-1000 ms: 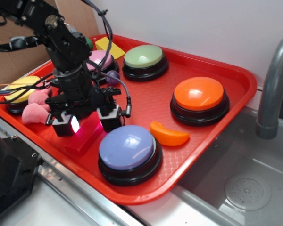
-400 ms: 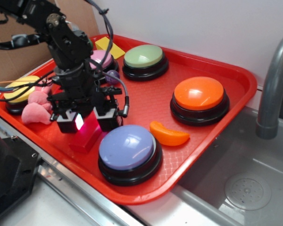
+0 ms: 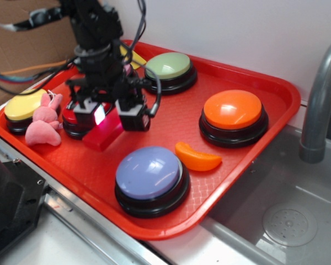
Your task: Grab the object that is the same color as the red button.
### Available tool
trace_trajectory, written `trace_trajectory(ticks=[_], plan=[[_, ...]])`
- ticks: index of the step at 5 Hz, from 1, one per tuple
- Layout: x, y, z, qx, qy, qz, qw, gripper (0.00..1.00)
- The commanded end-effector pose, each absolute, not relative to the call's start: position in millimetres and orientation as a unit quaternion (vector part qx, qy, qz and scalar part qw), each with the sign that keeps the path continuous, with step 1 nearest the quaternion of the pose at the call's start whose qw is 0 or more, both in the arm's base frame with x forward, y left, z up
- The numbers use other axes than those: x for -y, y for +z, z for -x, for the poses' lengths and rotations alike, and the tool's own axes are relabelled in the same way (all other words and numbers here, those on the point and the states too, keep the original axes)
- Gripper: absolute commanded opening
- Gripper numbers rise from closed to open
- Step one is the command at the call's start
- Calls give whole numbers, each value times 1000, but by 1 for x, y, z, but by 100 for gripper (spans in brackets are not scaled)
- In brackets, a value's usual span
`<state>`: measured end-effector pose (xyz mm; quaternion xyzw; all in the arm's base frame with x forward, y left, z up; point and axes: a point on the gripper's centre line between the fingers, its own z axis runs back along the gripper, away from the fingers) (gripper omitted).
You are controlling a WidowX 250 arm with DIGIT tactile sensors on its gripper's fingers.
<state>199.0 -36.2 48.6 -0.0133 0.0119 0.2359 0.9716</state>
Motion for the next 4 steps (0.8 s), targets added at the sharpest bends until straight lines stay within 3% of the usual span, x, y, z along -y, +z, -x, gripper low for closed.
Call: trace_trajectory(ticks=[1,3,4], plan=[[30,133,-240,32,79,-16,996,0],[29,180,-251,95,21,5,995,0],[27,182,-252,98,20,-7,995,0]])
